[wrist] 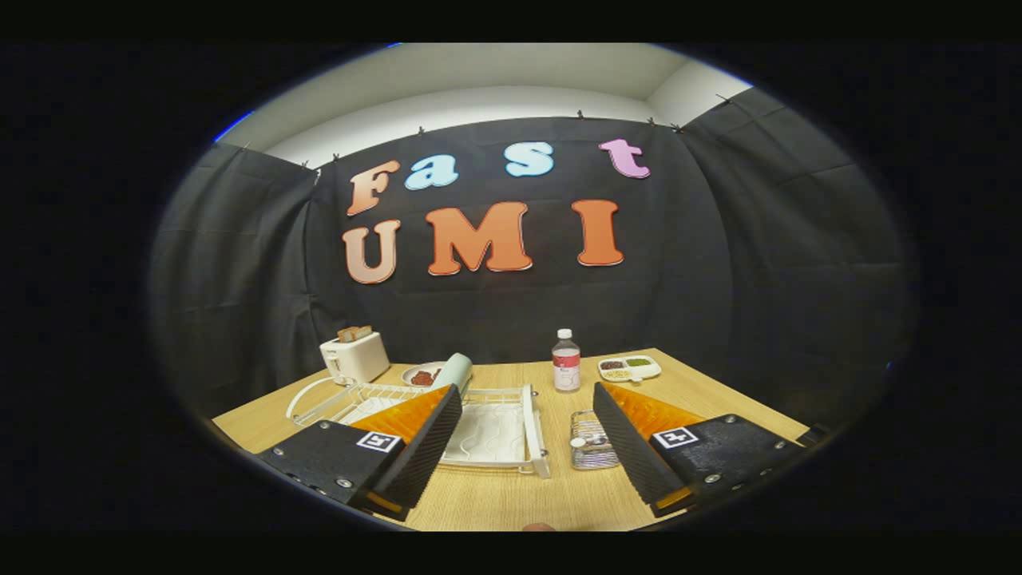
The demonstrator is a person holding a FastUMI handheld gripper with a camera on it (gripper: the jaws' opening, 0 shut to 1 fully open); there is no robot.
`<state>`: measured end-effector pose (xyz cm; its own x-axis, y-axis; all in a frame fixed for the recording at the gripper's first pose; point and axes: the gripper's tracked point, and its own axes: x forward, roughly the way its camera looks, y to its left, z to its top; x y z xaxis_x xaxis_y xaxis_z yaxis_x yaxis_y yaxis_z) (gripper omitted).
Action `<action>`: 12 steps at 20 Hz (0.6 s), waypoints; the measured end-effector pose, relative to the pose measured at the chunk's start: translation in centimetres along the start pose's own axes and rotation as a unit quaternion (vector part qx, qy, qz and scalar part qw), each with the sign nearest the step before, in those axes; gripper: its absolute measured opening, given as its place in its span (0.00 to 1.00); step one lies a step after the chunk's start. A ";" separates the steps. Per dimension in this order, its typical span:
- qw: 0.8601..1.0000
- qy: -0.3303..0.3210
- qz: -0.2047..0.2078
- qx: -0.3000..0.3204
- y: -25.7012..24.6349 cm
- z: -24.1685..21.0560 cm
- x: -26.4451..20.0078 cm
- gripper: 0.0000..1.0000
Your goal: Take the plate from the dish rack, then take the spoon from the basket and place it into the plate.
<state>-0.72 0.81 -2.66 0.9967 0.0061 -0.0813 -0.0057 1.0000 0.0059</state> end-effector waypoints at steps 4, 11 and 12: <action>1.000 0.002 -0.002 -0.002 -0.2 -0.1 -0.1 0.99; 1.000 0.002 0.000 0.000 0.0 -0.1 -0.1 0.99; 1.000 0.003 0.000 0.001 0.0 -0.2 -0.1 0.99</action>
<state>-0.88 0.85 -2.83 0.9962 0.0066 -0.0872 -0.0059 0.9999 0.0082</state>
